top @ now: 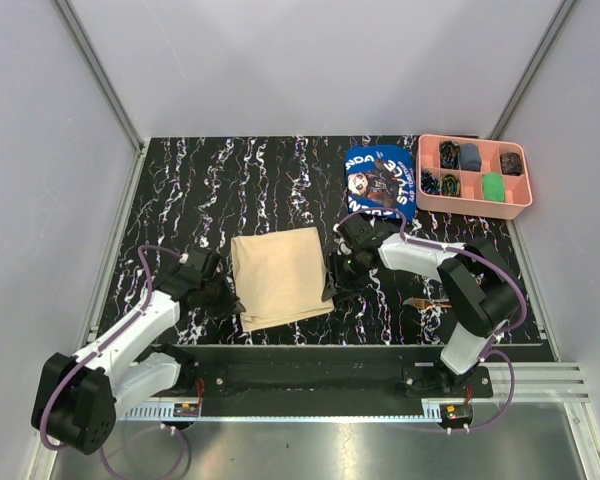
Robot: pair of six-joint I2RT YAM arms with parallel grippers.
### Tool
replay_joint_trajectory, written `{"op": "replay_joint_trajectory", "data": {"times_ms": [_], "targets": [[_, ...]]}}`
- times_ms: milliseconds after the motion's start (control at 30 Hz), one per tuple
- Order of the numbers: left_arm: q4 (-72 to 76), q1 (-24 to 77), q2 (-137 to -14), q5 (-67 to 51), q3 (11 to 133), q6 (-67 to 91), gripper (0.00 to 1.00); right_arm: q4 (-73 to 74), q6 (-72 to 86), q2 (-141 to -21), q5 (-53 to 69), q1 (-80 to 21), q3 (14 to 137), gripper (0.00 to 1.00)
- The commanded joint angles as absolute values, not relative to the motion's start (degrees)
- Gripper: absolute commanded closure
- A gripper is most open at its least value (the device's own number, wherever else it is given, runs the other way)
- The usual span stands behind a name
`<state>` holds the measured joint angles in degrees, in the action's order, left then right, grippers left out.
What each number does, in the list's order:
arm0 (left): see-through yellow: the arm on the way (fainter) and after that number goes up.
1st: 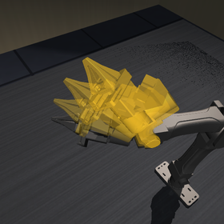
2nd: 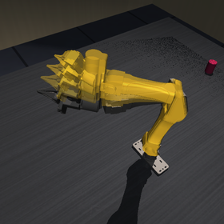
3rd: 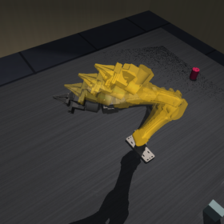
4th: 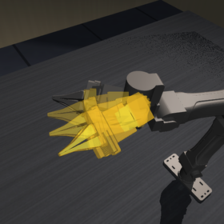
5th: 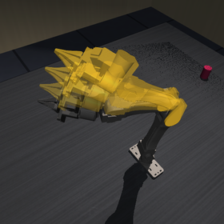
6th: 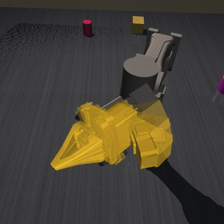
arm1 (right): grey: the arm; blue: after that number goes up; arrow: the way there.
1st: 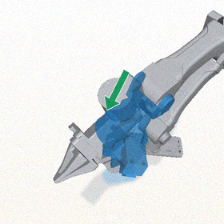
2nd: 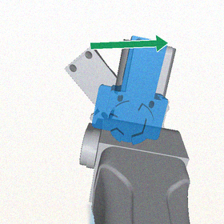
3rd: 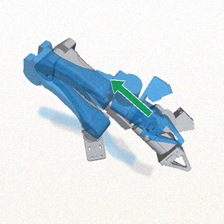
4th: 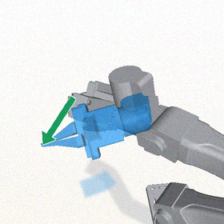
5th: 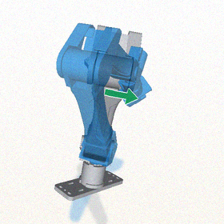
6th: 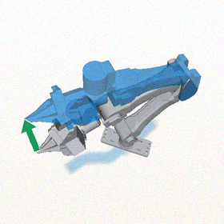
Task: Fold the napkin into a case and place the utensils inside
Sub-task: Smooth out the square-folded napkin at the center of the board.
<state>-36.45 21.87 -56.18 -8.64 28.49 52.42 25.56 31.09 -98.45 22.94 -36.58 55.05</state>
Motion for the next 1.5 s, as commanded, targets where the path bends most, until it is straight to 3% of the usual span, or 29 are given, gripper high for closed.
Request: {"op": "replay_joint_trajectory", "data": {"times_ms": [0, 367, 633, 767, 833, 900, 933, 1000, 1033, 1133, 1200, 1267, 1467], "targets": [[-36.74, 23.11, -55.11, -13.00, 31.55, 53.96, 0.99, 24.96, 31.37, -98.35, 21.53, -36.30, 55.64, 0.50], [-33.84, 25.58, -54.49, -12.30, 24.08, 57.74, 1.00, 24.79, 31.82, -98.09, 21.62, -35.68, 53.79, 0.63], [-30.85, 25.93, -55.72, -13.88, 21.36, 58.10, 1.00, 24.96, 32.35, -98.26, 20.57, -35.60, 52.03, 0.67], [-30.50, 26.02, -56.42, -13.97, 20.92, 57.66, 1.00, 25.05, 32.52, -98.79, 18.38, -35.60, 51.24, 1.00], [-30.67, 26.10, -55.99, -13.71, 20.57, 57.66, 0.98, 25.14, 32.43, -98.88, 17.23, -35.60, 51.24, 1.00], [-31.55, 26.10, -54.07, -13.10, 20.83, 57.48, 0.92, 24.96, 32.17, -98.88, 17.05, -35.60, 51.06, 1.00], [-32.34, 26.10, -53.18, -11.44, 21.44, 56.96, 0.76, 24.96, 32.08, -98.70, 16.96, -35.60, 50.98, 1.00], [-37.25, 26.10, -50.46, -7.93, 25.38, 56.25, 0.59, 24.87, 31.82, -98.44, 17.05, -35.59, 50.80, 1.00], [-39.01, 26.02, -49.67, -3.82, 27.23, 55.03, 0.44, 24.61, 31.73, -98.26, 17.22, -35.60, 50.71, 1.00], [-41.13, 25.06, -50.26, 2.87, 34.87, 50.90, 0.30, 24.26, 31.64, -97.74, 17.40, -35.60, 50.45, 1.00], [-38.95, 21.63, -55.26, 2.82, 38.84, 48.96, 0.30, 24.08, 31.38, -97.82, 18.19, -35.60, 50.54, 0.99], [-33.52, 17.25, -63.23, -3.32, 41.38, 45.28, 0.31, 23.82, 31.29, -97.47, 18.28, -35.60, 50.36, 0.88], [-30.33, 12.49, -81.27, -2.72, 50.97, 37.27, 0.36, 23.12, 30.59, -97.21, 19.25, -35.59, 50.01, 0.87]]}}
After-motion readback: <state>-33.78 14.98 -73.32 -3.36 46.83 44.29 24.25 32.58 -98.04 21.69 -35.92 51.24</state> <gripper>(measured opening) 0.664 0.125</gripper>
